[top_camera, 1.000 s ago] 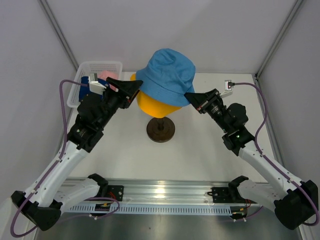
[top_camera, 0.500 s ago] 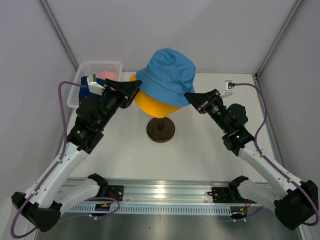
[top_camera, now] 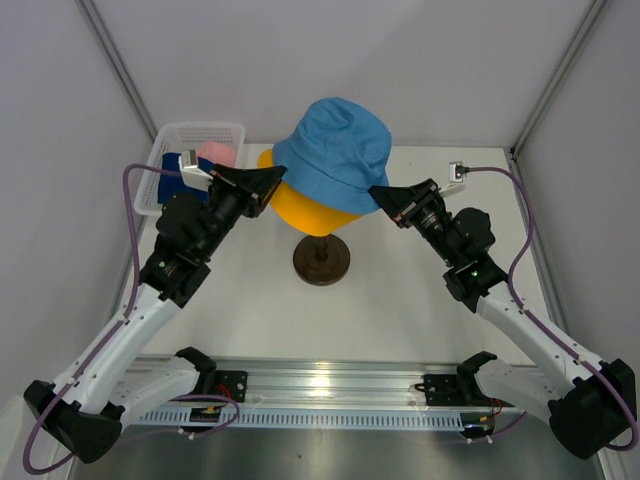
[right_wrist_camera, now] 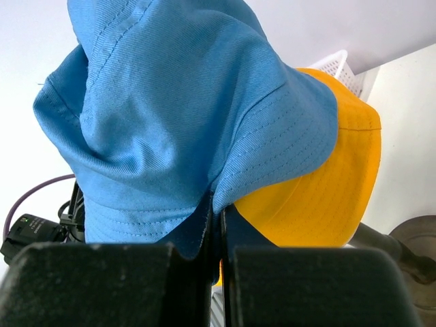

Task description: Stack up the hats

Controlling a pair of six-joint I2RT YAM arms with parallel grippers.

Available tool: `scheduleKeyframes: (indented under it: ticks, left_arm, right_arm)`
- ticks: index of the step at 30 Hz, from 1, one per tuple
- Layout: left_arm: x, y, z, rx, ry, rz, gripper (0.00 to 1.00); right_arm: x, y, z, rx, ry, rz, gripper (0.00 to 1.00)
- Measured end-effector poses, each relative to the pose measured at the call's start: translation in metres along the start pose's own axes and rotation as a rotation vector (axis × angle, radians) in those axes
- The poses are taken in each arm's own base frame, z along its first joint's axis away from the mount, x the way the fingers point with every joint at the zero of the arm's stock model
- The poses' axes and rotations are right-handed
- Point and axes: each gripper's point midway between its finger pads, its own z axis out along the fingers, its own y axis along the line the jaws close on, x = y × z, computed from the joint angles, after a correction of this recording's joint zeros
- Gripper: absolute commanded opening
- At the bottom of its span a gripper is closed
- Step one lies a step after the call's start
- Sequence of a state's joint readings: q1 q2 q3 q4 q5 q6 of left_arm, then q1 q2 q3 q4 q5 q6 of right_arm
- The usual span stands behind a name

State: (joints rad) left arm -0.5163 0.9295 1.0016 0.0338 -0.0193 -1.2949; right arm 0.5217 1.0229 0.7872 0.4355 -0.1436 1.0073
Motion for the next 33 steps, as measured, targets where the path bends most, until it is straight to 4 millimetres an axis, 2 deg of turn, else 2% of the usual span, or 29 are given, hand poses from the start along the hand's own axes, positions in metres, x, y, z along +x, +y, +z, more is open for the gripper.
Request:
scheduleKeyframes:
  ticks: [1, 4, 10, 20, 22, 23, 24, 25, 26, 28, 29, 31, 33]
  left_arm:
    - [0.001, 0.000, 0.000, 0.003, 0.004, -0.001, 0.12]
    - [0.001, -0.002, 0.001, 0.010, 0.004, -0.006, 0.01]
    - [-0.003, -0.006, -0.004, 0.026, -0.012, 0.042, 0.01]
    - [-0.013, -0.013, -0.028, 0.017, -0.031, 0.354, 0.01]
    - [-0.011, -0.010, -0.029, 0.013, -0.016, 0.398, 0.01]
    - [-0.010, -0.009, -0.029, 0.011, -0.008, 0.419, 0.01]
    - [-0.010, -0.007, -0.029, 0.007, -0.003, 0.438, 0.01]
    - [-0.010, -0.005, -0.030, 0.002, 0.000, 0.453, 0.01]
    - [-0.010, -0.005, -0.030, 0.001, -0.001, 0.463, 0.01]
    - [-0.009, -0.003, -0.032, 0.004, -0.003, 0.483, 0.01]
    - [-0.009, -0.001, -0.033, 0.004, -0.005, 0.488, 0.01]
    - [-0.008, 0.005, -0.038, 0.001, -0.011, 0.500, 0.01]
    - [-0.009, 0.008, -0.043, 0.003, -0.019, 0.513, 0.01]
  right_arm:
    - [0.000, 0.000, 0.000, 0.001, 0.001, 0.000, 0.00]
    - [0.001, -0.002, 0.000, 0.004, 0.004, -0.007, 0.00]
    - [0.001, -0.002, 0.000, 0.005, 0.004, -0.020, 0.00]
    - [0.015, -0.011, 0.005, -0.001, 0.031, -0.017, 0.01]
    - [0.017, -0.014, 0.005, -0.002, 0.032, -0.012, 0.14]
    - [0.018, -0.016, 0.005, -0.002, 0.033, -0.007, 0.34]
    - [0.020, -0.019, 0.004, 0.005, 0.033, 0.000, 0.41]
    - [0.021, -0.026, 0.003, 0.026, 0.034, 0.006, 0.48]
    - [0.023, -0.037, 0.001, 0.055, 0.038, 0.012, 0.62]
    - [0.028, -0.062, -0.004, 0.123, 0.045, 0.044, 0.81]
    - [0.028, -0.075, -0.008, 0.156, 0.041, 0.075, 0.99]
    - [0.031, -0.096, -0.016, 0.213, 0.030, 0.147, 0.99]
    - [0.033, -0.102, -0.023, 0.236, 0.015, 0.203, 0.99]
